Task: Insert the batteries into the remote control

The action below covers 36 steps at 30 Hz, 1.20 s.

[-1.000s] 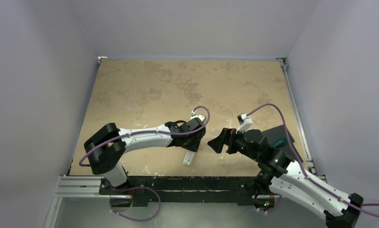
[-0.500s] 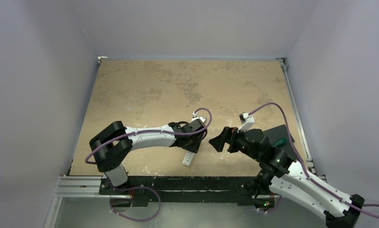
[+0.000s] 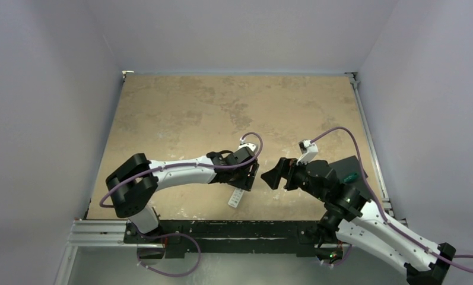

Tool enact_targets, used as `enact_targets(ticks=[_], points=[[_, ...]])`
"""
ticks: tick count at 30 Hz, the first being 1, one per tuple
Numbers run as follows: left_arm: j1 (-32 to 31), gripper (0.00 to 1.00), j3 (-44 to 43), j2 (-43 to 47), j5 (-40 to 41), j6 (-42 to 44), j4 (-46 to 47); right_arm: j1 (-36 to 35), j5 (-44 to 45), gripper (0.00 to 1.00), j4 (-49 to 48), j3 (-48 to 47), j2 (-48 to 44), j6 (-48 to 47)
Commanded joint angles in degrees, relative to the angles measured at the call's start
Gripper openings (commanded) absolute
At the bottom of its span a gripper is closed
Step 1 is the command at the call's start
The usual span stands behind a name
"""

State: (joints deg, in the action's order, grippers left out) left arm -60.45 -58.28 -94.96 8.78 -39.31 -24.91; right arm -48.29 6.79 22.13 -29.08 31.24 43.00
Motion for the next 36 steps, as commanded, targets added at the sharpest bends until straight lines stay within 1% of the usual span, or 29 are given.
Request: enact_targets(ticks=[1,9,13,14,16,18,20,25,28,31,33,36], points=[[-0.2,0.65,-1.8,4.6,0.3,0.9,0.8,0.3,1.7,0.99,0.2,-3.8,0.3,-1.1],[-0.2,0.68,-0.1,11.7,0.8,0.8,1.4,0.3,2.1,0.99,2.9,-5.7,-0.2,-1.7],[-0.2,0.7,2.4,16.8,1.7,0.0,2.7,0.3,2.4,0.99,4.5,-7.2,-0.6,-2.4],[-0.2,0.74,3.1,17.9,2.1,-0.4,2.7,0.3,3.0,0.99,5.2,-7.6,-0.6,-2.4],[-0.2,0.9,4.1,20.4,3.3,-0.7,2.2,0.3,4.7,0.99,6.7,-8.7,-0.5,-2.8],[-0.2,0.96,4.5,22.7,4.9,-0.7,1.0,0.3,6.1,0.99,8.2,-9.9,-0.5,-3.5],[-0.2,0.99,4.3,25.2,6.6,-0.5,-1.0,0.3,6.3,0.99,9.2,-11.2,-0.4,-4.9],[0.1,0.99,3.5,31.6,11.1,0.6,-5.6,0.3,8.9,0.99,10.2,-13.7,1.6,-5.2],[4.1,0.99,2.8,35.4,10.9,1.7,-8.9,0.5,9.0,0.99,11.3,-16.4,4.4,-6.0],[12.3,0.99,3.3,41.5,6.6,4.3,-10.7,2.2,9.1,0.99,11.7,-18.3,4.9,-7.7],[16.5,0.99,2.8,44.1,5.7,6.3,-12.5,3.9,8.6,0.99,12.1,-19.6,4.9,-9.0],[19.2,0.99,1.3,45.6,5.6,8.7,-15.2,7.5,4.9,0.99,11.9,-20.7,6.8,-11.4]])
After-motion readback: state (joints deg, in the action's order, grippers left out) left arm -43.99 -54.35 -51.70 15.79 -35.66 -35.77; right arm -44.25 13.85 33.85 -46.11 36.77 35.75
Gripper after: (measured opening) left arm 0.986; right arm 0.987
